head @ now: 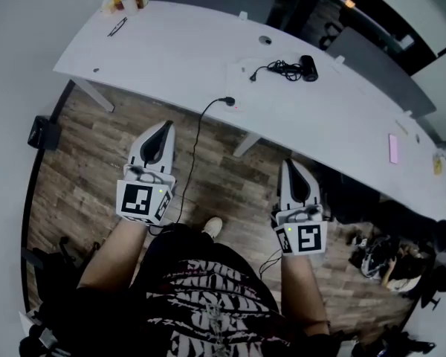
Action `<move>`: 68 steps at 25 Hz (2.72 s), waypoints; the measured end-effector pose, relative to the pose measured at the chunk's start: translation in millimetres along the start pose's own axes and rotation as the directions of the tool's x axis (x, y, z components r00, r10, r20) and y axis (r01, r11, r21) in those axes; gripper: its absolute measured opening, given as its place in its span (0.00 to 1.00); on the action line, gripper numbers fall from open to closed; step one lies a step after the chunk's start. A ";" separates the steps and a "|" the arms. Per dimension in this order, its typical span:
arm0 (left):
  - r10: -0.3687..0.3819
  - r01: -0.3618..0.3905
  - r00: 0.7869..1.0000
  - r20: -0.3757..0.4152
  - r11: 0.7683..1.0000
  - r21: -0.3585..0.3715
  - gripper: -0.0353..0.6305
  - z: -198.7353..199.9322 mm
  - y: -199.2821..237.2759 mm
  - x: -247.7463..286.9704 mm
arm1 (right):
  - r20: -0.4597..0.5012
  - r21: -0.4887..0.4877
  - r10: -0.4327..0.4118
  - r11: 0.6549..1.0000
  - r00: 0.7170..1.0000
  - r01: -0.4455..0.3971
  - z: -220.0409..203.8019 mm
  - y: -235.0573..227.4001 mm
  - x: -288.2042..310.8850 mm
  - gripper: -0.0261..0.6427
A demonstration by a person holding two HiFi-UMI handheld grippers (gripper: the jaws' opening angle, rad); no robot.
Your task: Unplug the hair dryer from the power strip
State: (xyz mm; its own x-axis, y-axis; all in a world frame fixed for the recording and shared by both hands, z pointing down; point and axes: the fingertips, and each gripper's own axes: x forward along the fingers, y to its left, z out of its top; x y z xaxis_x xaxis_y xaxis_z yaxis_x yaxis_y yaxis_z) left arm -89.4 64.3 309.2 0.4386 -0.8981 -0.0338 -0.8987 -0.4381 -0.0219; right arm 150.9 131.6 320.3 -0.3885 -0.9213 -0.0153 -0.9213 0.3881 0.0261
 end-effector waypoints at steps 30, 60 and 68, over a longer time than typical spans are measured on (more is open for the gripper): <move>-0.015 0.015 0.999 -0.037 1.000 -0.006 0.09 -21.2 19.9 62.2 | -0.046 0.029 -0.016 0.999 0.999 0.017 -19.3 -42.0 57.4 0.08; -0.202 0.182 0.971 -0.127 0.971 -0.157 0.09 -86.8 76.7 203.5 | -0.146 0.018 -0.033 0.999 0.989 0.036 -40.1 -62.8 214.7 0.08; -0.255 0.233 0.946 -0.197 0.964 -0.128 0.09 -139.7 66.7 244.4 | -0.211 0.050 0.004 0.999 0.978 0.007 -103.2 -87.1 268.0 0.08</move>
State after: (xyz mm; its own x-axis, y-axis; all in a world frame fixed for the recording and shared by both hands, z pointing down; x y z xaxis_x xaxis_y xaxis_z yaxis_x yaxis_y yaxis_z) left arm -42.9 -189.9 439.1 0.6436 -0.7460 0.1709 -0.7646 -0.6369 0.0994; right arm 128.9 -151.6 417.1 -0.3794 -0.9043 0.1957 -0.9237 0.3823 -0.0243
